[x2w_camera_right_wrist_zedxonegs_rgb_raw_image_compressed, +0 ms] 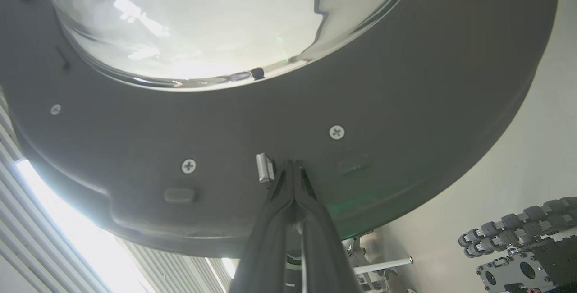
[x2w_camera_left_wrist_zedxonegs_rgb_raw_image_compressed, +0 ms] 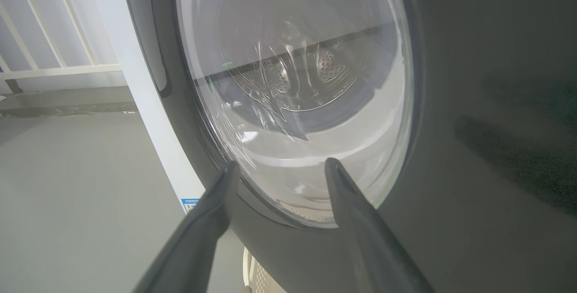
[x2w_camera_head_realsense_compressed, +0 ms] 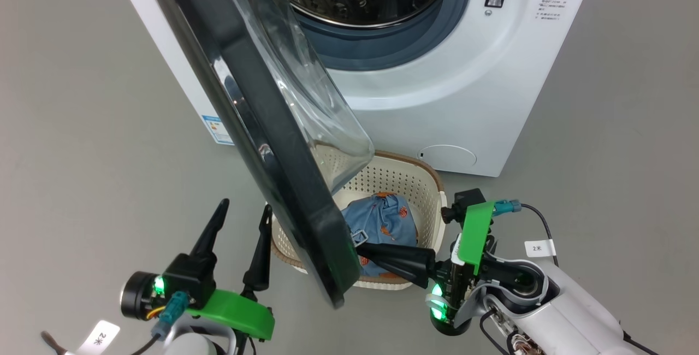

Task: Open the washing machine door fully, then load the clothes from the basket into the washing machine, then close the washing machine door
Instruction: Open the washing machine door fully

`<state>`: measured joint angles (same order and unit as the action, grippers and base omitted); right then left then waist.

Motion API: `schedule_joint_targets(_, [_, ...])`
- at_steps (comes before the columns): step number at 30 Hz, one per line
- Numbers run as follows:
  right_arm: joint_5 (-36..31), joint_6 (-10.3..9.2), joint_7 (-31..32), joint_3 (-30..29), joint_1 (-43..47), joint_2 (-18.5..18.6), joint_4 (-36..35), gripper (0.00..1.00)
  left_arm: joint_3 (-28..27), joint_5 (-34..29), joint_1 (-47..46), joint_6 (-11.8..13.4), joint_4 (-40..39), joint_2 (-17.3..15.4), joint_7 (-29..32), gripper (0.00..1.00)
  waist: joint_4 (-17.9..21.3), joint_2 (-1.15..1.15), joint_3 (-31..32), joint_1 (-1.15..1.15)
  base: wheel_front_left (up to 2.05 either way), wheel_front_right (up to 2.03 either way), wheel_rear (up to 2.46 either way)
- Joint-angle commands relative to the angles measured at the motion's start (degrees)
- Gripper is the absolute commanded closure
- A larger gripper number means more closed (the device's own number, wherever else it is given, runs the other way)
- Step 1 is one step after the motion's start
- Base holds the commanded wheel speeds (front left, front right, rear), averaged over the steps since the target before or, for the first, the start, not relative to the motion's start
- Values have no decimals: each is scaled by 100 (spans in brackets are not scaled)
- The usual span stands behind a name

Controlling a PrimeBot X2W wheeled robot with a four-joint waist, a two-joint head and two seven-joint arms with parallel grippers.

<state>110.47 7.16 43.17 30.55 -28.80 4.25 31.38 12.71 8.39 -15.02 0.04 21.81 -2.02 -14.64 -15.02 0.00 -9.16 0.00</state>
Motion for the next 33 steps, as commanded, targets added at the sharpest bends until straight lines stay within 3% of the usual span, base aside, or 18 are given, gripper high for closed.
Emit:
schedule_joint_targets(1, [46,33,-48,74,93,-137,-131,100,-198,-7,-18,1,-81,-86,-36,0,3,0,8,0,0,0,0])
schedule_joint_targets(15, [-500,33,-1080,-444,127,47,-366,100,-271,-11,-3,22,-113,-86,-36,0,124,0,46,0,0,0,0])
schedule_joint_targets(21, [-1608,33,-2635,-947,315,524,-807,97,-312,-8,24,19,-90,-86,-36,0,199,0,147,0,0,0,0])
schedule_joint_targets(22, [-1830,33,-2907,-990,375,613,-878,90,-308,-1,32,18,-83,-86,-36,0,206,0,164,0,0,0,0])
schedule_joint_targets(23, [-2040,33,-3210,-1051,439,690,-934,36,-307,5,40,18,-75,-86,-36,0,216,0,181,0,0,0,0])
schedule_joint_targets(24, [-2040,33,-3210,-1051,439,690,-934,36,-307,5,40,18,-75,-86,-36,0,216,0,181,0,0,0,0])
schedule_joint_targets(25, [-2269,33,-3480,-1077,499,780,-984,0,-309,9,48,19,-68,-86,-36,0,226,0,197,0,0,0,0])
schedule_joint_targets(33, [-3907,33,-5371,-1222,903,1300,-1010,0,-386,-25,147,36,-50,-87,-36,0,398,0,334,0,0,0,0])
